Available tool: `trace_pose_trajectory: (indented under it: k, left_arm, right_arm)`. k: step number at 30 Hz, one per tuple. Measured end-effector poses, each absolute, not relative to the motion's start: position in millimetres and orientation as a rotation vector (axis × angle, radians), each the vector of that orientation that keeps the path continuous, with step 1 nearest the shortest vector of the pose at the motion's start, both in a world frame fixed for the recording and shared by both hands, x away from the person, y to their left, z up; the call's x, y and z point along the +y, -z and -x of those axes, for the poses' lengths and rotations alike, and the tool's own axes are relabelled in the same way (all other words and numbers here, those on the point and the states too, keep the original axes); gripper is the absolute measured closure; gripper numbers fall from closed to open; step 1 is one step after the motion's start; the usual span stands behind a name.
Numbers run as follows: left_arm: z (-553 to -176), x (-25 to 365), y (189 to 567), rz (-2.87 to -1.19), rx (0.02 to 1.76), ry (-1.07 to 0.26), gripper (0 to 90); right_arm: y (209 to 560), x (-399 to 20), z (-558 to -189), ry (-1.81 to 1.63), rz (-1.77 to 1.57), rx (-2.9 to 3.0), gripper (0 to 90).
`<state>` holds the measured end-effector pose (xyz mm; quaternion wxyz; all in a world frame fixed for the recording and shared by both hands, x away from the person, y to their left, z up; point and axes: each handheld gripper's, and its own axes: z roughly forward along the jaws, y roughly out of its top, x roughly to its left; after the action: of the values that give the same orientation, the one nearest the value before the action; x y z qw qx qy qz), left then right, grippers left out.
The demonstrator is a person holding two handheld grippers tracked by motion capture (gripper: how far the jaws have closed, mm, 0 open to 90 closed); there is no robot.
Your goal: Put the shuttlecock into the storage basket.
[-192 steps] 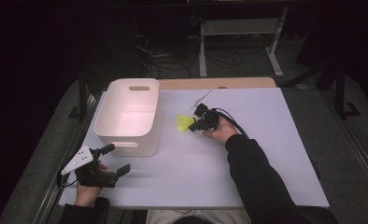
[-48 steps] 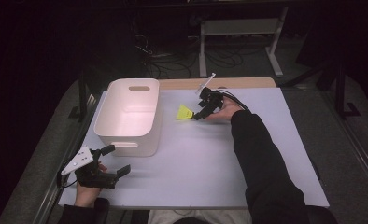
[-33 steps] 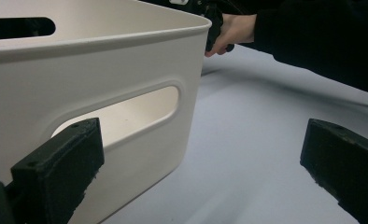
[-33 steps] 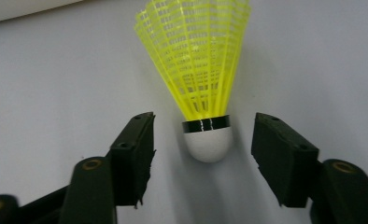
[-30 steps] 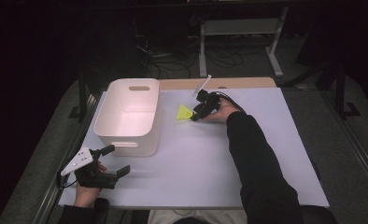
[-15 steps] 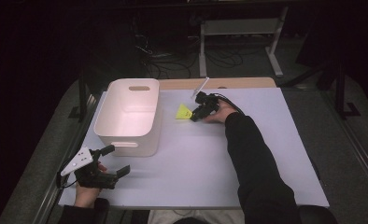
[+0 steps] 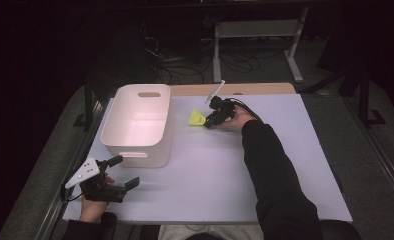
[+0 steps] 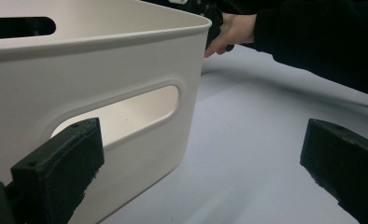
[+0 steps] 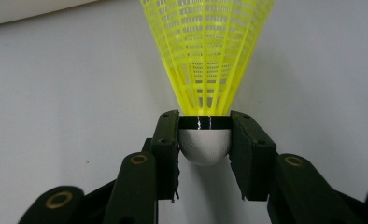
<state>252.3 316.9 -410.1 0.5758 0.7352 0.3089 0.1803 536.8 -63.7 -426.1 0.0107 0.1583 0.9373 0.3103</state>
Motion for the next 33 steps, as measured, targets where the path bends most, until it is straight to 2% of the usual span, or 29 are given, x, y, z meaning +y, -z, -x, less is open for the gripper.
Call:
trace_pose_trajectory:
  k: [33]
  left_arm:
    - [-252.8, 316.7, 410.2, -1.727, 0.721, -0.423, 0.0]
  right_arm:
    - [378.7, -62.8, -508.5, -1.013, -0.51, 2.883, 63.3]
